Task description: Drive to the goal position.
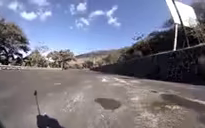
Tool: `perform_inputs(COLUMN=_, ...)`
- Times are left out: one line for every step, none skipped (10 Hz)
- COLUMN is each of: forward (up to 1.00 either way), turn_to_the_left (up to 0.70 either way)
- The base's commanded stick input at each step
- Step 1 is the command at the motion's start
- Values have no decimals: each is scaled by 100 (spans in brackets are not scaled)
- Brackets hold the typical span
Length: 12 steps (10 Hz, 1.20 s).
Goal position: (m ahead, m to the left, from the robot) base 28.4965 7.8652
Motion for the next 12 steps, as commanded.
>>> perform_inputs(forward=50, turn_to_the_left=0)
perform_inputs(forward=50, turn_to_the_left=0)
perform_inputs(forward=50, turn_to_the_left=0)
perform_inputs(forward=50, turn_to_the_left=0)
perform_inputs(forward=50, turn_to_the_left=0)
perform_inputs(forward=50, turn_to_the_left=0)
perform_inputs(forward=50, turn_to_the_left=0)
perform_inputs(forward=50, turn_to_the_left=0)
perform_inputs(forward=50, turn_to_the_left=0)
perform_inputs(forward=50, turn_to_the_left=0)
perform_inputs(forward=50, turn_to_the_left=0)
perform_inputs(forward=50, turn_to_the_left=0)
